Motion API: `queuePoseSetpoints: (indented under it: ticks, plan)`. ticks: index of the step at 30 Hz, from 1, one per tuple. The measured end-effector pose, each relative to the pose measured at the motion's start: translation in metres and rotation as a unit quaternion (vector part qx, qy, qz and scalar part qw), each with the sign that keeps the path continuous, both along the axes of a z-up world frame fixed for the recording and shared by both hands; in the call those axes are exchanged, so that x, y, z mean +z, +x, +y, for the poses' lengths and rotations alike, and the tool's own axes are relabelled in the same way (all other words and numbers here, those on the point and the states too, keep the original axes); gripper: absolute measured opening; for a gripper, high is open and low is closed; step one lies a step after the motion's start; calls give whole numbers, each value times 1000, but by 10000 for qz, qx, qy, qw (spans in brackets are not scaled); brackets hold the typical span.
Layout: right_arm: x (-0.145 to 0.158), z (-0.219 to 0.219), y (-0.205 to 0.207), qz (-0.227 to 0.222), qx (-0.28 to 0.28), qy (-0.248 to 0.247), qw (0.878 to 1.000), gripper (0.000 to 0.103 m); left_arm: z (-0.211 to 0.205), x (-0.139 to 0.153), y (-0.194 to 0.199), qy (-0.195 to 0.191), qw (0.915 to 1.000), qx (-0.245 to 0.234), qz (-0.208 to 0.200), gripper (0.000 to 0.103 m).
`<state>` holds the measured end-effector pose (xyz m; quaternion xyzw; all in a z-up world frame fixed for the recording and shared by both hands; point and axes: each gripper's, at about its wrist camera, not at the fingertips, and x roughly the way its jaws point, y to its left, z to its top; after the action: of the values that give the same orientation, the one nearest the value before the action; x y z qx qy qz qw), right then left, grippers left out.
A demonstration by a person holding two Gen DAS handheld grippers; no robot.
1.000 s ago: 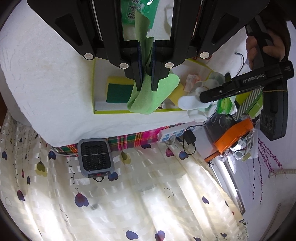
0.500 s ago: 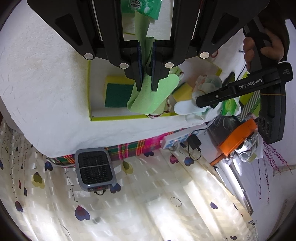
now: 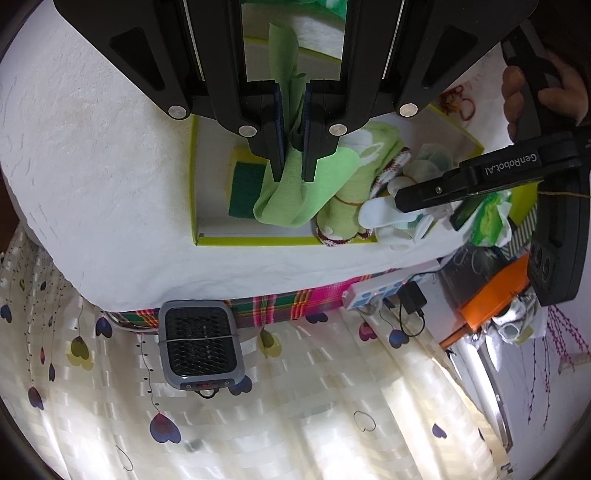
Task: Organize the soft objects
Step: 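Carry the sock bundle into the box lid while the right tool carries the green cloth there, then open both tools to release the sock bundle and cloth in the lid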
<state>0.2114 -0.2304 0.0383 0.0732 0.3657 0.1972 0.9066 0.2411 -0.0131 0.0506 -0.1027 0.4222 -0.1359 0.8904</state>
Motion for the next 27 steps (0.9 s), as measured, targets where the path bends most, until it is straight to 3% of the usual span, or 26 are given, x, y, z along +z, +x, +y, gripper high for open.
queuePoseSetpoints:
  ticks: [9, 18, 27]
  plan:
    - [-6, 9, -1, 44, 354, -272, 9990, 9, -4, -7, 2, 47, 10000, -35, 54, 29]
    - [-12, 12, -1, 105, 320, -614, 9975, 9, -3, -9, 3, 80, 9999, -46, 63, 30]
    - [-13, 12, -4, 144, 308, -603, 9976, 9, -7, -13, 0, 273, 9995, -110, 64, 33]
